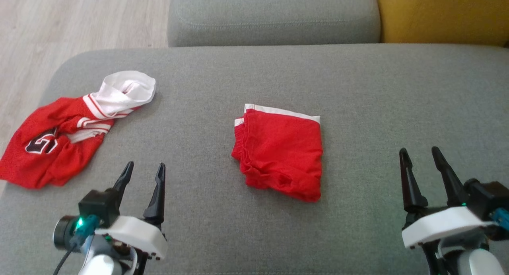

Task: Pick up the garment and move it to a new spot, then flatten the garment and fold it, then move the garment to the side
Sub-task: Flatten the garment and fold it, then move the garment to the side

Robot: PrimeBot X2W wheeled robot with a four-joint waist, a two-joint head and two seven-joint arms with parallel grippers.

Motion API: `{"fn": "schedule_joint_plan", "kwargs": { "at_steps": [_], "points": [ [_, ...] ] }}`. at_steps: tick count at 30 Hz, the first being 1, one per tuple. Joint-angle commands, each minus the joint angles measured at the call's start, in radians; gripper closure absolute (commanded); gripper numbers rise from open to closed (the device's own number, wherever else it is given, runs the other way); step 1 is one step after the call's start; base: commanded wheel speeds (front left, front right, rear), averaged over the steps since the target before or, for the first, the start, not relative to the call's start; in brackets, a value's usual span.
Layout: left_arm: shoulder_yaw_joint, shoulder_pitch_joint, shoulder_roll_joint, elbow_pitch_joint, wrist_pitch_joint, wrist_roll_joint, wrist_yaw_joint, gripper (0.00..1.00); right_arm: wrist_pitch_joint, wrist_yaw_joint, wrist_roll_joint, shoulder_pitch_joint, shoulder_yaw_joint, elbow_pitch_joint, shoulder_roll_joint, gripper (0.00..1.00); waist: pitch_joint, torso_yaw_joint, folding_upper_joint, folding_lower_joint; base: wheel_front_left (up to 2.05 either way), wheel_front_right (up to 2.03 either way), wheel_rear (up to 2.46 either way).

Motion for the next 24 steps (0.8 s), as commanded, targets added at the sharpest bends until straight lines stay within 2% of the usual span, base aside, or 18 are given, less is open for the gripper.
{"fn": "schedule_joint_plan", "kwargs": {
  "at_steps": [1,24],
  "points": [
    [0.035,-0.032,0.028,-0.040,0.003,-0.005,0.009,0.00,0.000,-0.001,0.005,-0.016,0.020,-0.048,-0.005,0.00,-0.006,-0.001,-0.0001,0.0000,0.00,0.00,0.00],
    [0.036,-0.023,0.042,-0.060,0.010,-0.016,0.030,0.00,0.014,-0.001,0.021,0.009,0.023,-0.078,-0.005,0.00,-0.019,-0.011,-0.0001,0.0000,0.00,0.00,0.00]
  ]
}}
